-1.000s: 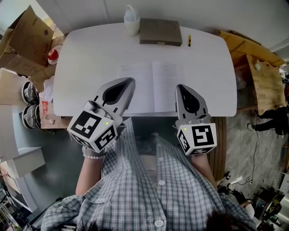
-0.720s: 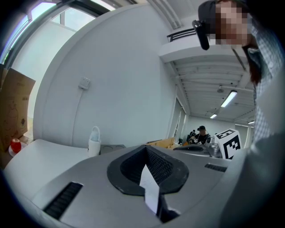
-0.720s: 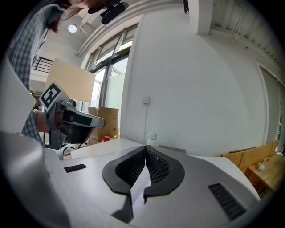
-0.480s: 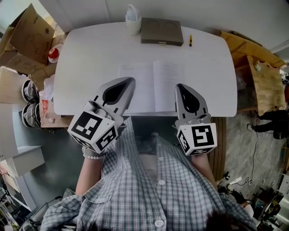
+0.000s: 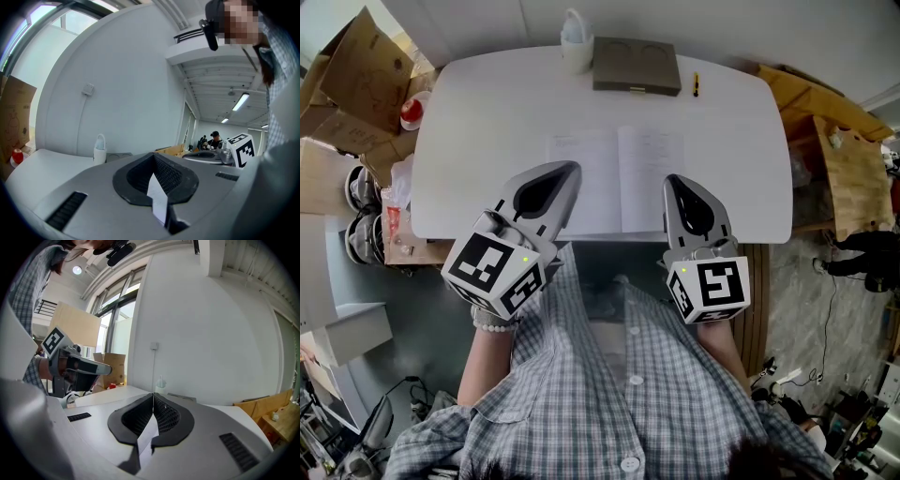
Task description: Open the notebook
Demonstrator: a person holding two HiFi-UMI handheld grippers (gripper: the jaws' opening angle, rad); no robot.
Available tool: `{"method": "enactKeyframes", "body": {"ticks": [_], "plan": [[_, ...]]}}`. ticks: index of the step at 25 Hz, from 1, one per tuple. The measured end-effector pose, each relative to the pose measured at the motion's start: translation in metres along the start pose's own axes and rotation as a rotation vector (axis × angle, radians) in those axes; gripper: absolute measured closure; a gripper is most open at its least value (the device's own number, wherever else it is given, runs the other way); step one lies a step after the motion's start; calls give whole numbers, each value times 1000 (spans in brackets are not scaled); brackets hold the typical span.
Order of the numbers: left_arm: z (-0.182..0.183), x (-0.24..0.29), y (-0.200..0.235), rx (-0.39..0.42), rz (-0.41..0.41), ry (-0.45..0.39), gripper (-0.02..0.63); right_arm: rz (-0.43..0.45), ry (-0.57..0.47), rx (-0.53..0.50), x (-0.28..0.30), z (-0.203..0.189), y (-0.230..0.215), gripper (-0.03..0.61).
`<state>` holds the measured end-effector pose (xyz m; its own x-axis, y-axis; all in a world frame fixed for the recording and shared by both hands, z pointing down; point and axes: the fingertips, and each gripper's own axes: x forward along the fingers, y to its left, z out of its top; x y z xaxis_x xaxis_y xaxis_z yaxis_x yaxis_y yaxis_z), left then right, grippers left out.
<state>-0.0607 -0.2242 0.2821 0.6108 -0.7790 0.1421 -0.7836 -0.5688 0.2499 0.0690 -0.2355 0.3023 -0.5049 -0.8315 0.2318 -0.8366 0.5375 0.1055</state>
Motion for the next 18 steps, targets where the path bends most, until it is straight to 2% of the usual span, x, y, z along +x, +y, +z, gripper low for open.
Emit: {"method": "enactKeyframes", "body": {"ticks": [18], "plan": [[-3, 2, -2, 3, -5, 13, 606, 7, 7, -13, 1, -2, 0, 555]]}}
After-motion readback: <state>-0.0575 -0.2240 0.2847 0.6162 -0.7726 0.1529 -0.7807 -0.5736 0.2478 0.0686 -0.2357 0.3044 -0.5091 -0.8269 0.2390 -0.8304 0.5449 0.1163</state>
